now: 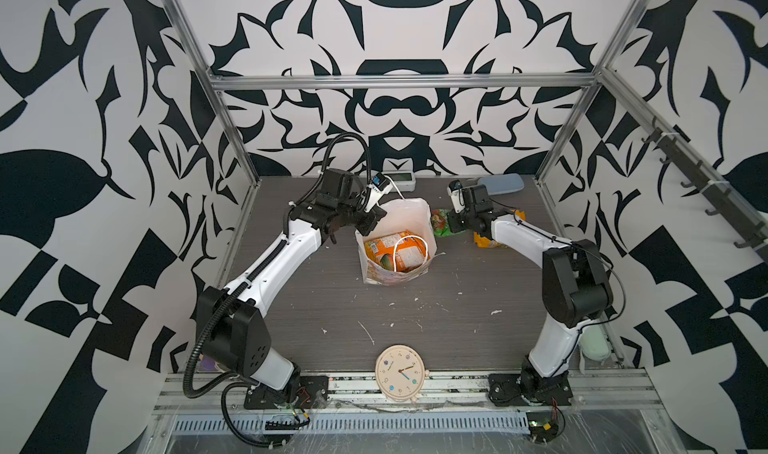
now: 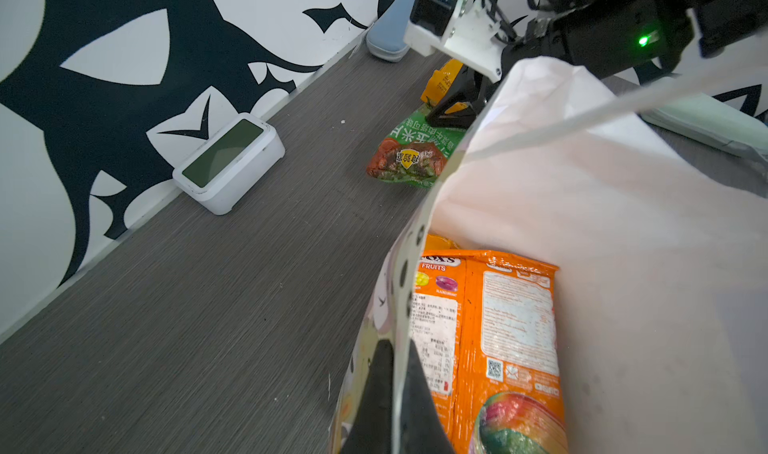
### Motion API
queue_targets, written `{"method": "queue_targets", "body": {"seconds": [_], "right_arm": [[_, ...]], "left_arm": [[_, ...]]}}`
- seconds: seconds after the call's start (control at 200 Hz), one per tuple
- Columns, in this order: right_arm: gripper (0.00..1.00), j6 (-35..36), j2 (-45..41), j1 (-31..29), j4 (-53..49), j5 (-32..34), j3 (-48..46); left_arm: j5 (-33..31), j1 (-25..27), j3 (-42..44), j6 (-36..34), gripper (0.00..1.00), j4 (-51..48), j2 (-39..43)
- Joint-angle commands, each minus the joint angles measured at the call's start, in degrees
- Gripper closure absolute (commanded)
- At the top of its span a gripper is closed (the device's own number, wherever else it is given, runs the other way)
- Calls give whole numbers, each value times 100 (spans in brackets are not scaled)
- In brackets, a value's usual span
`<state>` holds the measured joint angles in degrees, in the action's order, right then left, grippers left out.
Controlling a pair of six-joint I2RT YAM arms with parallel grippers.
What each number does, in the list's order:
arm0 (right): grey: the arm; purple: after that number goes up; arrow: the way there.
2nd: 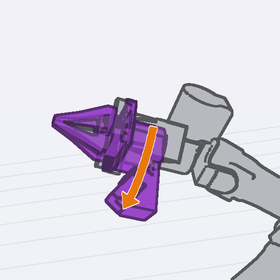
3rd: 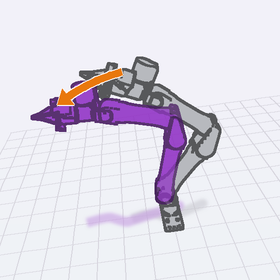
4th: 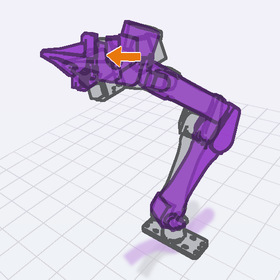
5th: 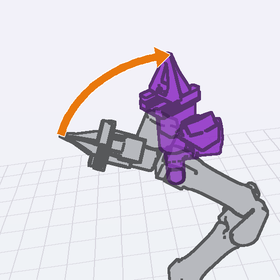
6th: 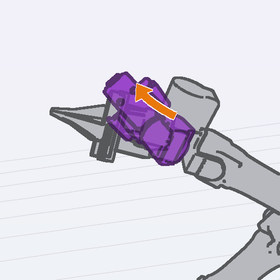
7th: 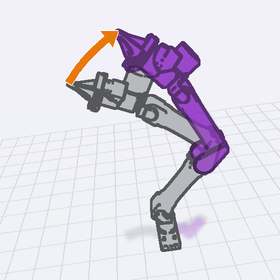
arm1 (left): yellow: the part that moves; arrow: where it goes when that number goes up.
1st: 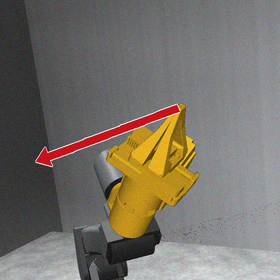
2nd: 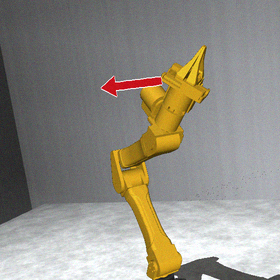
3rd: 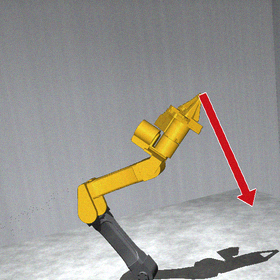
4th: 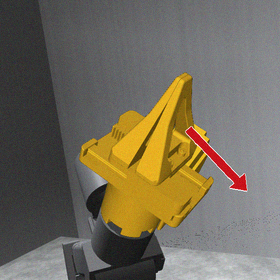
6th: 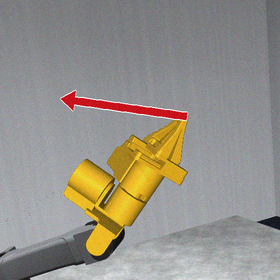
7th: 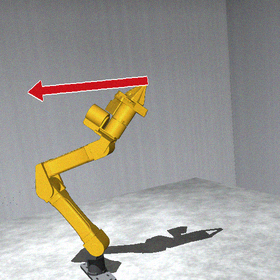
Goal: Take the snacks out of the paper bag
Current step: 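Lower the green pack onto the table and open the right gripper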
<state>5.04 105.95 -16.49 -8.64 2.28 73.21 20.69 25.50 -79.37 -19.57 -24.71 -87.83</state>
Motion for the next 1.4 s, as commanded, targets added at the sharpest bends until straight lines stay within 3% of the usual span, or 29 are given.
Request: {"method": "queue_targets", "body": {"seconds": [0.0,0.095,0.205,0.29,0.355,0.435,0.525,0.66,0.71,0.76,1.0,1.395], "right_arm": [[100,441,163,13,104,375,211],[100,494,287,31,165,446,252],[72,517,398,47,98,702,380],[59,523,394,49,-103,822,536],[56,417,304,49,-400,1086,702],[56,76,90,40,-655,943,851],[56,-498,-168,40,-830,51,896],[55,-1773,-23,41,-1025,-455,1018],[52,-2076,111,34,-1221,-369,1094],[41,-2240,212,11,-1232,-261,1065],[32,-2409,726,-228,-1704,811,1332],[30,-2631,1608,-417,-2001,1504,1818]], "left_arm": [[194,-10,0,-91,100,76,189],[199,-15,-26,-81,100,46,208],[255,-16,-30,-77,100,43,253],[260,-16,-26,-55,100,57,265],[241,-18,-26,-53,100,58,280],[220,-10,-30,-51,100,71,259],[213,-13,-52,-47,100,72,227],[234,-13,-43,-31,100,90,217],[222,-10,-50,-24,100,90,207],[242,-14,-59,-19,100,85,207],[260,-11,-107,-20,100,30,230],[281,-16,-69,58,100,89,219]]}}
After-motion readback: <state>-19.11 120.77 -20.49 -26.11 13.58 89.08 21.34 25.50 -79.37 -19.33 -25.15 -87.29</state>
